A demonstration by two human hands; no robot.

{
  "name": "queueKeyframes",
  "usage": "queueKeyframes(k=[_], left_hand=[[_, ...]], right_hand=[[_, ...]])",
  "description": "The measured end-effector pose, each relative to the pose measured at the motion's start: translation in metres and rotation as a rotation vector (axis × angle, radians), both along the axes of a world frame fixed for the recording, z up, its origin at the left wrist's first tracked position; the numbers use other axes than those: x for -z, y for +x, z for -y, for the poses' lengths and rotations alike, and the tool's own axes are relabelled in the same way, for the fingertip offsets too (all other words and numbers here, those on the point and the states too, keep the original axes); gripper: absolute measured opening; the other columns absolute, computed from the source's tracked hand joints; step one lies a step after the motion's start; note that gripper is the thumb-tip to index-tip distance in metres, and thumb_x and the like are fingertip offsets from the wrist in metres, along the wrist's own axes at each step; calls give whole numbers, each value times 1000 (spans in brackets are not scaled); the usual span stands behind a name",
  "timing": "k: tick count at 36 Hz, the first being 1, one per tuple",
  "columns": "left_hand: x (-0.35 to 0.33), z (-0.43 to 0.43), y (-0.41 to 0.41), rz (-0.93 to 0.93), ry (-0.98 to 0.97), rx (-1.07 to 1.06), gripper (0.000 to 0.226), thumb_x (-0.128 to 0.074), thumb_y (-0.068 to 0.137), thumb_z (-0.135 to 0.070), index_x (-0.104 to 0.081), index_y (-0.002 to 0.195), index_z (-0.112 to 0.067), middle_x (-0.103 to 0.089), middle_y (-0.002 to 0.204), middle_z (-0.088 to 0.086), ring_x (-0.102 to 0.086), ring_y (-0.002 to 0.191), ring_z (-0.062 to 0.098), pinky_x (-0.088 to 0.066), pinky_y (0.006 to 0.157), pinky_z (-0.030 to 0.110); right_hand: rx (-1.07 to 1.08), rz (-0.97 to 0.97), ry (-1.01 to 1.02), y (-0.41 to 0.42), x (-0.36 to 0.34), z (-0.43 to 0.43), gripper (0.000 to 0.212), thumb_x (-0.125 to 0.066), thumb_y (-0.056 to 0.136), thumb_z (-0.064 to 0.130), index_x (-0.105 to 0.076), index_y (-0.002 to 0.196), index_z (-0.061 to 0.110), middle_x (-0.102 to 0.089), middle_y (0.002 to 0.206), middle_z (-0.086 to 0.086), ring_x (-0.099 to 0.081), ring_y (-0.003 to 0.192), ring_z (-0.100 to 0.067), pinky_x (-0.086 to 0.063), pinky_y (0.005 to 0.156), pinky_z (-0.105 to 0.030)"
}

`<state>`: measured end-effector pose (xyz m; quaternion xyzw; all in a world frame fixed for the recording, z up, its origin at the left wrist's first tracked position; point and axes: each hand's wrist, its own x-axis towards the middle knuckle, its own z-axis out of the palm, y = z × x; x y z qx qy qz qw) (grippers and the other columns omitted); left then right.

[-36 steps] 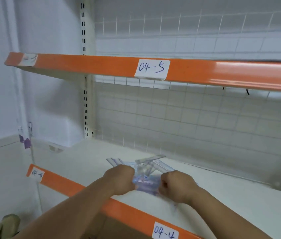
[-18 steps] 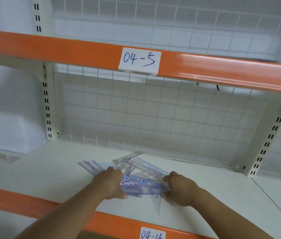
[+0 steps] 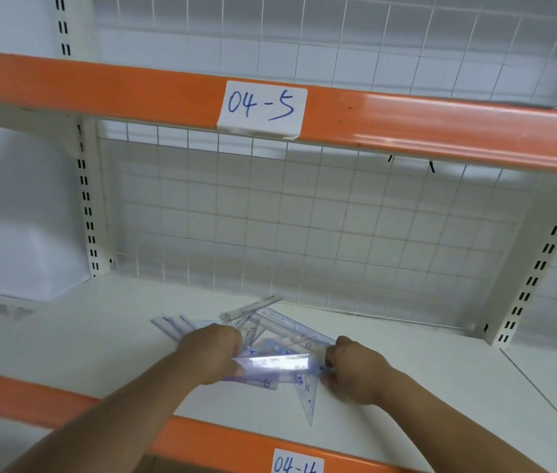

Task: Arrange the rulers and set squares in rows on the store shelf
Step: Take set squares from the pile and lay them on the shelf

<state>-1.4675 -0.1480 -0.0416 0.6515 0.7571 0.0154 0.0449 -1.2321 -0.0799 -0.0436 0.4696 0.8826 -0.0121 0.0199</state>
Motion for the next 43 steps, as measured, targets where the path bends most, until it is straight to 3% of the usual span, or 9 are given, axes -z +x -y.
queueKeyframes(k=[7,13,15,20,24,29,34,37,43], left_hand=[[3,-2,-1,1,-19,1,7,-50,93,-27,-55,98,-23,-59,104,-2,-58,98,21,-38,71,26],[5,-5,-5,29,-45,67,17,-46,92,-5,-49,86,-21,-62,103,7,-52,86,18,-36,64,24],[5,-7,-8,107,-52,78,23,-45,90,-1,-52,96,-22,-57,93,5,-56,89,22,-35,67,23],[2,-8,-4,102,-82,106,31,-42,92,0,-56,118,-10,-56,117,14,-52,88,23,-32,68,23],[3,-4,-2,114,-91,190,25,-52,94,-42,-56,100,-18,-43,99,4,-46,85,19,-41,79,28],[6,-5,-3,141,-12,104,36,-59,89,-34,-35,64,-25,-42,79,-5,-52,87,21,-35,70,26],[3,-2,-2,119,113,133,17,-58,90,-38,-52,85,-23,-62,104,2,-57,105,21,-41,79,28],[4,-1,-4,170,172,132,19,-61,88,-33,-62,102,-20,-66,105,3,-59,104,21,-44,79,27],[3,2,3,244,179,184,20,-63,88,-30,-62,103,-16,-65,104,10,-59,103,27,-45,81,30]], right_hand=[[48,-5,-5,0,-1,-3,16,-43,96,31,-52,95,17,-44,93,-2,-43,82,-17,-34,70,-23],[73,22,-26,1,-5,-5,10,-44,94,26,-47,89,18,-44,90,-2,-45,81,-17,-35,61,-22],[83,25,-25,2,-4,-6,11,-44,94,26,-47,88,18,-43,84,-1,-45,80,-17,-29,52,-17],[85,23,-24,4,0,-8,13,-45,95,28,-48,88,17,-39,78,1,-45,80,-19,-25,50,-14],[98,29,-36,6,4,-7,18,-46,94,30,-57,92,16,-45,87,-2,-45,79,-19,-26,50,-15],[137,17,-38,7,5,-5,34,-44,93,24,-32,61,21,-33,69,4,-40,63,-14,-25,48,-19],[186,-7,-50,11,2,-1,10,-43,92,17,-51,87,16,-41,89,-2,-46,77,-18,-39,65,-24],[213,-12,-24,20,0,0,18,-42,95,17,-55,106,14,-38,96,-3,-47,81,-20,-40,70,-25],[283,5,29,37,-5,8,23,-43,97,19,-53,117,12,-34,98,-1,-45,78,-22,-37,67,-26]])
